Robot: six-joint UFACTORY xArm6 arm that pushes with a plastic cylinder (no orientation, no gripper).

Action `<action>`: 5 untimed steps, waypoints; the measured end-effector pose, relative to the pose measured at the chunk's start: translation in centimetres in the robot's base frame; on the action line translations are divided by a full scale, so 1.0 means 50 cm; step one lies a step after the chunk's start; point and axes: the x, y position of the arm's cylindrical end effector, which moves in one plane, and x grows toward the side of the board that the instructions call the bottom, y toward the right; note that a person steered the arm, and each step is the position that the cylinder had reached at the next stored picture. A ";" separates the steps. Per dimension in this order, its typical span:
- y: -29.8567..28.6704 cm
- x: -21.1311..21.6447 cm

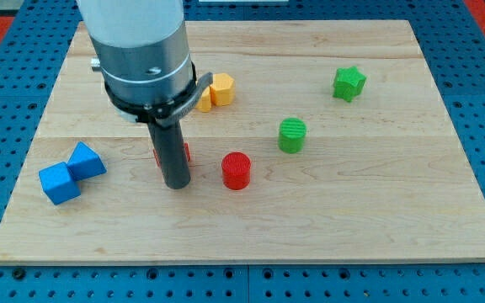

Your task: Adjust the blue cube vertically below the blue triangle

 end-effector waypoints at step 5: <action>-0.353 0.062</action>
